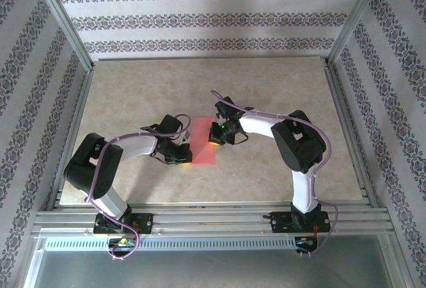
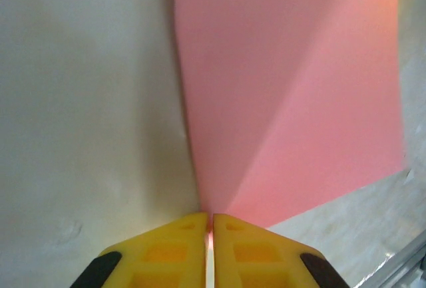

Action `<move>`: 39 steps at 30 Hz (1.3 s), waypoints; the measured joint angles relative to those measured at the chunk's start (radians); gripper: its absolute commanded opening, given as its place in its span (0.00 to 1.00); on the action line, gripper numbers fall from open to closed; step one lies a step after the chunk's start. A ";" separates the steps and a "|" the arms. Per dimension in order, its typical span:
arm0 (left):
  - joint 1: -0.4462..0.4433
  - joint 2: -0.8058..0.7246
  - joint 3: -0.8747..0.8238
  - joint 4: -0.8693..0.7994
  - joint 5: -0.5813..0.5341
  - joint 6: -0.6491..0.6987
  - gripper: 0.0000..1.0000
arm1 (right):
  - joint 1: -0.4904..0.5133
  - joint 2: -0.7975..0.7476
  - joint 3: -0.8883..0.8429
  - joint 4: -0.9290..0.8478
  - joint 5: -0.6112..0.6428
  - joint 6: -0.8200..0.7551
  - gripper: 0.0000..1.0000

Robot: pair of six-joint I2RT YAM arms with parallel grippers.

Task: Fold a paper plane with a square sheet of paper (pick it up from the middle)
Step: First fold in half a square sheet of paper at the center of the table.

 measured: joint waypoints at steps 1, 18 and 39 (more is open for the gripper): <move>-0.004 -0.019 -0.012 -0.016 0.000 0.002 0.12 | 0.000 0.000 0.000 0.000 0.000 0.000 0.00; -0.035 0.018 0.093 0.037 -0.099 -0.059 0.11 | 0.002 0.000 -0.003 0.006 0.000 0.004 0.00; -0.058 -0.189 -0.109 -0.010 -0.112 -0.073 0.11 | 0.002 0.004 -0.002 0.012 -0.009 0.003 0.00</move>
